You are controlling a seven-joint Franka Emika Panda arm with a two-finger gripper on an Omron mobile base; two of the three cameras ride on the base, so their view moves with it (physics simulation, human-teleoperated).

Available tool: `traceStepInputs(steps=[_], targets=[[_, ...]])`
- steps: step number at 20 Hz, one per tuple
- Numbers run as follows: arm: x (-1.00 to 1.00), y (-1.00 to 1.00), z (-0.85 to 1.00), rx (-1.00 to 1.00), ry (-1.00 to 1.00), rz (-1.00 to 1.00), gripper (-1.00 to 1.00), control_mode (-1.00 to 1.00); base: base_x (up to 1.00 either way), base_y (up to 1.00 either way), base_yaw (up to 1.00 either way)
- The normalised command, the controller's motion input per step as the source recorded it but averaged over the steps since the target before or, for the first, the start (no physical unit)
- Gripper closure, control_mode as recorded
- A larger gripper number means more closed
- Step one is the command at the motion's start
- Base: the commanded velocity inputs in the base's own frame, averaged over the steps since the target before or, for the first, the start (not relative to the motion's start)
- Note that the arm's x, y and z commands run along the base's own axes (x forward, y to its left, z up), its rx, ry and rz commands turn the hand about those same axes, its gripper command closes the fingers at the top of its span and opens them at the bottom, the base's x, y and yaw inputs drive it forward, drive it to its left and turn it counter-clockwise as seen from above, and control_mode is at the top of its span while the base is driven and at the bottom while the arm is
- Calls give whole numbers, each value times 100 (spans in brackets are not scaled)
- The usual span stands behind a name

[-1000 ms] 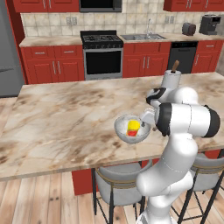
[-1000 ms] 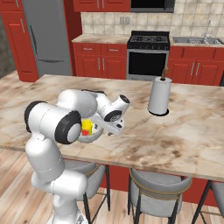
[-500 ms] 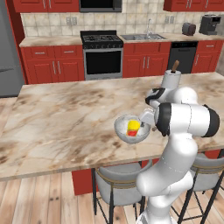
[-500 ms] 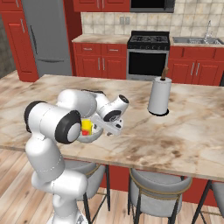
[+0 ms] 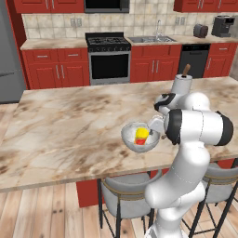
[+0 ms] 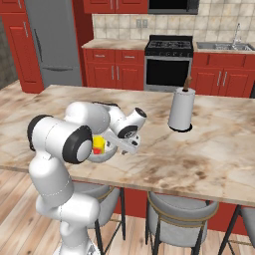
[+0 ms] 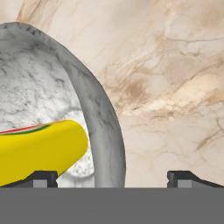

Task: Place the cup inside the bowl on the dining table and move the bowl to any counter.

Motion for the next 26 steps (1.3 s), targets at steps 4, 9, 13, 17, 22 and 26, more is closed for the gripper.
traceStepInputs(steps=[4,9,13,17,22,26], targets=[[0,0,0,0,0,0,-100,-100,0,0,0],[0,0,0,0,0,0,100,-100,0,0,0],[0,0,0,0,0,0,100,-100,0,0,0],[0,0,0,0,0,0,100,-100,0,0,0],[0,0,0,0,0,0,100,-100,0,0,0],[0,0,0,0,-1,0,100,-100,0,0,0]])
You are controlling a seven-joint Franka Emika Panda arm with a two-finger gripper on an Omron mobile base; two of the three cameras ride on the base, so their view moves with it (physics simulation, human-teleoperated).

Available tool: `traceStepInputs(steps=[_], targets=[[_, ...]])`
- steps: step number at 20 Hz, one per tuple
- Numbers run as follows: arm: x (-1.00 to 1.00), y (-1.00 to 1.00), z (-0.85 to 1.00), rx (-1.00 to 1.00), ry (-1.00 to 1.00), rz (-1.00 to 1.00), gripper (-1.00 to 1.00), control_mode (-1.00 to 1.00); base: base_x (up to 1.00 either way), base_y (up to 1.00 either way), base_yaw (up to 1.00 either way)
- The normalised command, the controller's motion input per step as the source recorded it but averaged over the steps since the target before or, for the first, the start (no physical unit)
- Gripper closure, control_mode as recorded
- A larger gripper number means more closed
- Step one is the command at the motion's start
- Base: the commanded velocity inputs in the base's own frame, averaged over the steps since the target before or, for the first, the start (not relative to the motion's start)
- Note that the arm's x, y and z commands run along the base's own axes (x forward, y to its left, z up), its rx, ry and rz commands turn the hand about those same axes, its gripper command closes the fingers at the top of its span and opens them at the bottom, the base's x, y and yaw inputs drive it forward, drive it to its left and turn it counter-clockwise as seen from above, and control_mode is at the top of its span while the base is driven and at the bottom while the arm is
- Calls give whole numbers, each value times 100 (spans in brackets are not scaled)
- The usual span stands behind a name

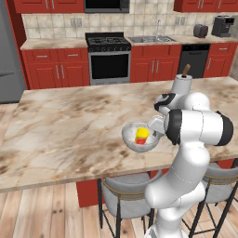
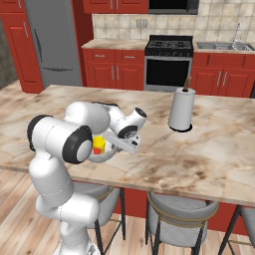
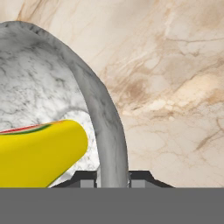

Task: Place the cup inside the bowl on the dining table and move the bowl to any counter.

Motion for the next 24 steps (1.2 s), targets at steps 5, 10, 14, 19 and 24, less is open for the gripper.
traceStepInputs(steps=[5,10,14,19,24], targets=[[-2,0,5,0,0,0,100,-100,0,0,0],[-17,0,28,0,0,0,100,-100,0,0,0],[-23,0,43,0,0,0,100,-100,0,0,0],[-28,0,45,0,0,0,100,-100,0,0,0],[-32,0,42,0,0,0,100,-100,0,0,0]])
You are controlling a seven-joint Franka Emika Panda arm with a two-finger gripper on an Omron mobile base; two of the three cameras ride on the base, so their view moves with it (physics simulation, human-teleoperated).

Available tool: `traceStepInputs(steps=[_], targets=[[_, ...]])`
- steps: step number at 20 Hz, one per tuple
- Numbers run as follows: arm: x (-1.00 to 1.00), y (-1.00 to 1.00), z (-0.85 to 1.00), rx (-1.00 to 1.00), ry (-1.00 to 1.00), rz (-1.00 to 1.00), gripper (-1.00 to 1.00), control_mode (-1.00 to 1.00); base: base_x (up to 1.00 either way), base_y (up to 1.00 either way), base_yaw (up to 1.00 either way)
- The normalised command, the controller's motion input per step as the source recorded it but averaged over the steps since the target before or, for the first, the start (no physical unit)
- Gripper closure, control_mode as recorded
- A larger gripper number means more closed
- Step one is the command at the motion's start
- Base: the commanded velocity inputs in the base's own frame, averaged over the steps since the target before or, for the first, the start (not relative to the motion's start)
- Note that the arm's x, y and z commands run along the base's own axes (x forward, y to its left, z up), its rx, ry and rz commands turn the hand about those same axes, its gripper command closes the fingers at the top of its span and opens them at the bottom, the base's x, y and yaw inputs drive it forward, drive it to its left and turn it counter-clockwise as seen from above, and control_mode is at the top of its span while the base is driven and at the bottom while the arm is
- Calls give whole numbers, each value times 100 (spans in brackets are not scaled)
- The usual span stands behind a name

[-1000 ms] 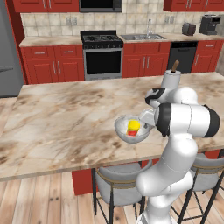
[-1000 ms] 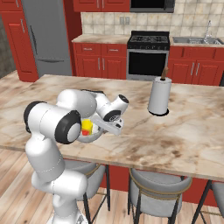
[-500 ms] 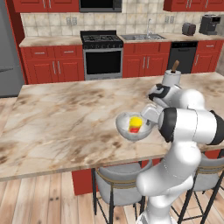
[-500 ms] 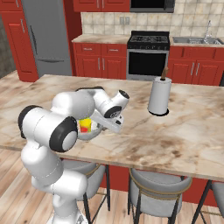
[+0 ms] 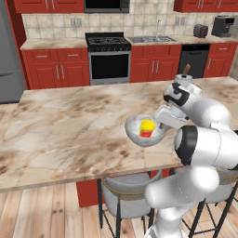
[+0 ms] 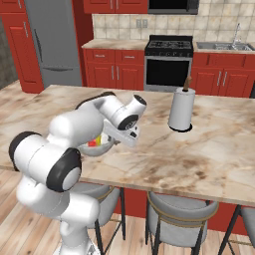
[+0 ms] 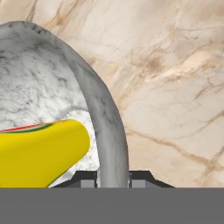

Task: Place the cup inside the bowl on the dining table and move the bowl to any counter.

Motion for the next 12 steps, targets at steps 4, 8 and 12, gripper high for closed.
traceStepInputs(steps=[4,8,12], targets=[[-35,0,38,0,0,0,100,-100,0,0,0],[-42,0,31,0,0,0,100,-100,0,0,0],[-49,0,27,0,0,0,100,-100,0,0,0]])
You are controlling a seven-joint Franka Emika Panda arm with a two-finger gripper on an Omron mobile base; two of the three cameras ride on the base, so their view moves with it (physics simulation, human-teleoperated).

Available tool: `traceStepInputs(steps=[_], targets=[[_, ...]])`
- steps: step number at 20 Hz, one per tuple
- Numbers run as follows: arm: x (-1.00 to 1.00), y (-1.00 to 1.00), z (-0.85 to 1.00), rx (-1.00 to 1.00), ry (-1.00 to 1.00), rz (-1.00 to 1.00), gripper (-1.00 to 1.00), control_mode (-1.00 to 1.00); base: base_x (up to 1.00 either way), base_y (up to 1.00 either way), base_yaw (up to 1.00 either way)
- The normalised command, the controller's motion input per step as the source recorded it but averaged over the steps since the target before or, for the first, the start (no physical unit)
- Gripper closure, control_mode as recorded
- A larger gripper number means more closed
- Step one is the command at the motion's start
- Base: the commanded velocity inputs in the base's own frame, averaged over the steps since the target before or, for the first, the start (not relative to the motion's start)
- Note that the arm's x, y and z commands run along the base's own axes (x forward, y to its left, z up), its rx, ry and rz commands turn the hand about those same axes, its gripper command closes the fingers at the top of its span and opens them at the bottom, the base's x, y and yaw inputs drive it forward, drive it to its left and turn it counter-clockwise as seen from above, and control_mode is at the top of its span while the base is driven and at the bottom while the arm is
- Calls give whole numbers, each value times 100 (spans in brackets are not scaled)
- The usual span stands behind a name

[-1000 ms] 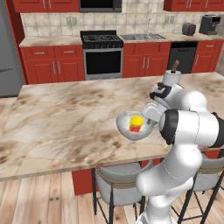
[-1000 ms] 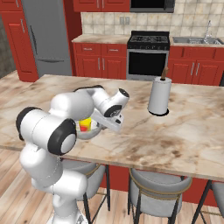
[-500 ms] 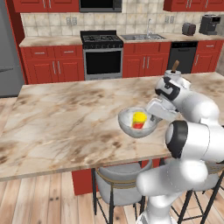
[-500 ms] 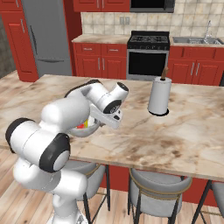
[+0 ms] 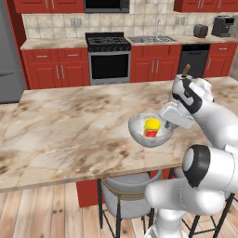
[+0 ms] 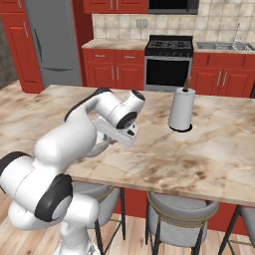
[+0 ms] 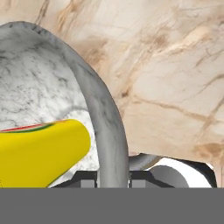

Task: Place the cup inside the bowl on the dining table and move the bowl to any counter.

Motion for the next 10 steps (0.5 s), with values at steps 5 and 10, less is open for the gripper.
traceStepInputs(steps=[5,10], targets=[[-47,0,28,0,0,0,100,-100,0,0,0],[-42,0,31,0,0,0,100,-100,0,0,0]])
